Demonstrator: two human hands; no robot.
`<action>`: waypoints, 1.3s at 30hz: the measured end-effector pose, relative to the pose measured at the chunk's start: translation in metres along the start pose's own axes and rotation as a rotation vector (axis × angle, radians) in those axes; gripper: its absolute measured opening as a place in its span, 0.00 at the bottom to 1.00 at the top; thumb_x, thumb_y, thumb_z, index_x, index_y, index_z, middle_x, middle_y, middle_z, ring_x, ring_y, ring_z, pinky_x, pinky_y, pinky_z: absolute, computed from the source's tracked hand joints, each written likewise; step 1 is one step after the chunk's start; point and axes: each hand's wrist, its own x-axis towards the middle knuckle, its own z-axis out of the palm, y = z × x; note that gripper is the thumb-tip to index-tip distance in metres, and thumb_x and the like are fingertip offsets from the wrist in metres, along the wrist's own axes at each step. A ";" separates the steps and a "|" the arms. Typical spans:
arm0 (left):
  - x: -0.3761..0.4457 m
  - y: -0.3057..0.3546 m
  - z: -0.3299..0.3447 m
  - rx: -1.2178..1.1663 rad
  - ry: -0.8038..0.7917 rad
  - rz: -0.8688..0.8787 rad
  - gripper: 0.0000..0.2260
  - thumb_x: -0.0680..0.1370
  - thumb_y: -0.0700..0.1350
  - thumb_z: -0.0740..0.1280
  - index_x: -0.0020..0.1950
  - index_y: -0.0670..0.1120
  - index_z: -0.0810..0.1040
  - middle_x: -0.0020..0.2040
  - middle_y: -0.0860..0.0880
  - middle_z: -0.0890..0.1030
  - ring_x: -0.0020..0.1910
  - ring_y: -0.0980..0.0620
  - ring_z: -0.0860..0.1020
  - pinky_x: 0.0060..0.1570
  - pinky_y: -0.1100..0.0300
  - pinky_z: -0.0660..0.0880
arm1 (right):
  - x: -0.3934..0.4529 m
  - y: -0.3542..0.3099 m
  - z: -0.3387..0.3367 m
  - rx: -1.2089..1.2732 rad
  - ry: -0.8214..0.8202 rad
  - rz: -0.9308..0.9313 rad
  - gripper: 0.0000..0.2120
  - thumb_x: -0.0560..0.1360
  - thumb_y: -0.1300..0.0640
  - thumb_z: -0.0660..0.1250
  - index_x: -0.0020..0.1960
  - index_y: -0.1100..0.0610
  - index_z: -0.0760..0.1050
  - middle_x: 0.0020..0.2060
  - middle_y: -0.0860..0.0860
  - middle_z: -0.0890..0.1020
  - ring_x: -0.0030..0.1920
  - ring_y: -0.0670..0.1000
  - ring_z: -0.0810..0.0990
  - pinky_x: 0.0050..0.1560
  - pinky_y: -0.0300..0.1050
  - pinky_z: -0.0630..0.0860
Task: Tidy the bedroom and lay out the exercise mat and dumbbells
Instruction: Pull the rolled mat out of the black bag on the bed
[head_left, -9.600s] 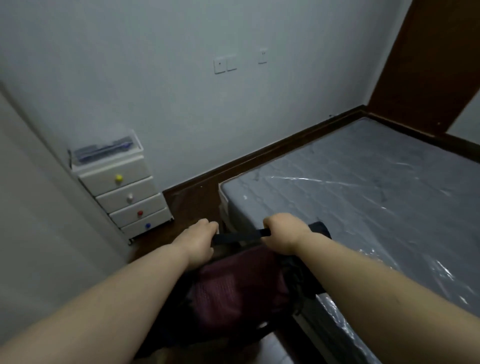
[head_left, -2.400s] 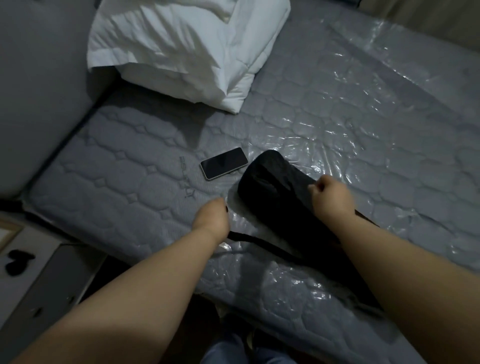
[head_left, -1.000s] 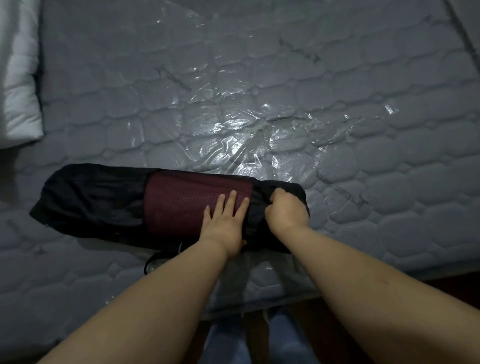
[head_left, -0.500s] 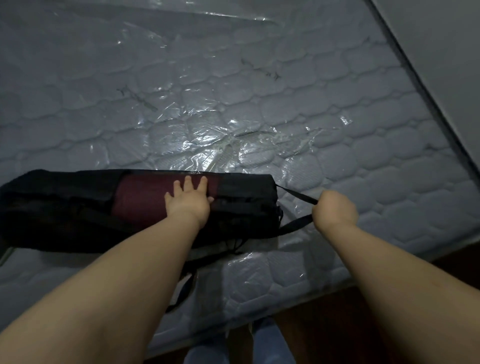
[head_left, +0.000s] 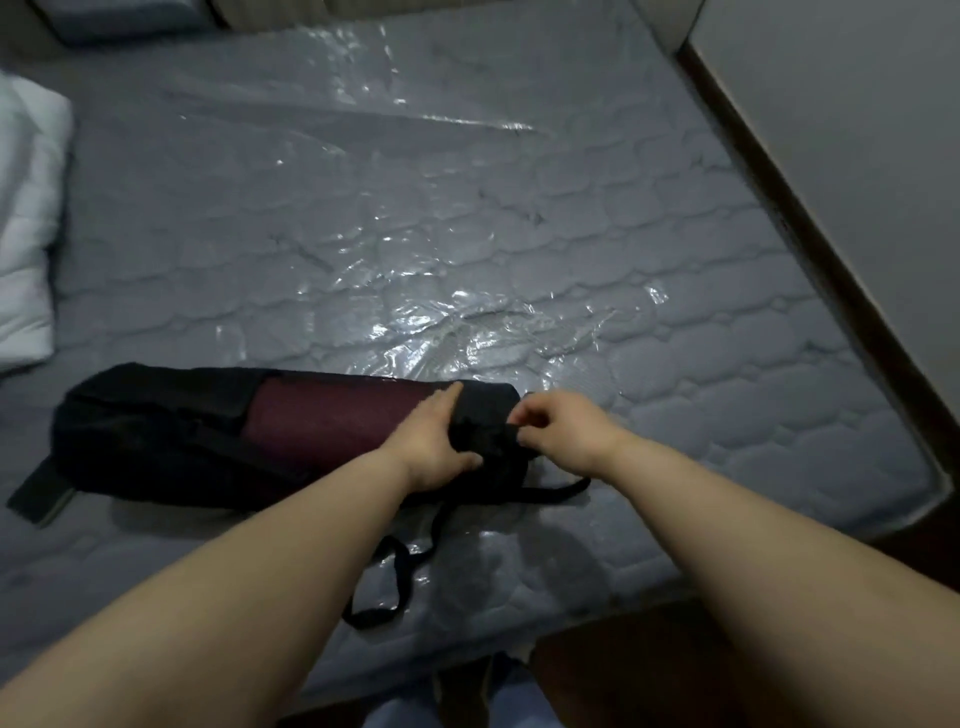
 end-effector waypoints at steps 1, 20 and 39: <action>-0.014 0.010 -0.003 -0.120 -0.017 0.032 0.43 0.69 0.46 0.76 0.77 0.49 0.54 0.72 0.49 0.65 0.71 0.52 0.64 0.69 0.66 0.60 | -0.004 -0.018 -0.003 0.032 -0.017 -0.058 0.07 0.72 0.64 0.68 0.48 0.55 0.80 0.41 0.50 0.82 0.42 0.47 0.77 0.45 0.39 0.72; -0.272 -0.130 -0.109 -1.121 0.824 -0.237 0.09 0.80 0.45 0.63 0.41 0.47 0.75 0.44 0.45 0.78 0.44 0.47 0.79 0.36 0.54 0.81 | -0.056 -0.184 0.134 -0.435 -0.026 -0.150 0.12 0.74 0.53 0.65 0.55 0.56 0.77 0.52 0.57 0.82 0.53 0.57 0.79 0.45 0.42 0.70; -0.479 -0.277 -0.074 -1.037 0.925 -0.245 0.25 0.69 0.34 0.74 0.63 0.49 0.72 0.47 0.53 0.80 0.46 0.54 0.78 0.40 0.67 0.76 | -0.201 -0.442 0.358 -0.442 -0.587 -0.792 0.13 0.68 0.59 0.71 0.49 0.51 0.70 0.44 0.49 0.77 0.42 0.47 0.76 0.37 0.41 0.75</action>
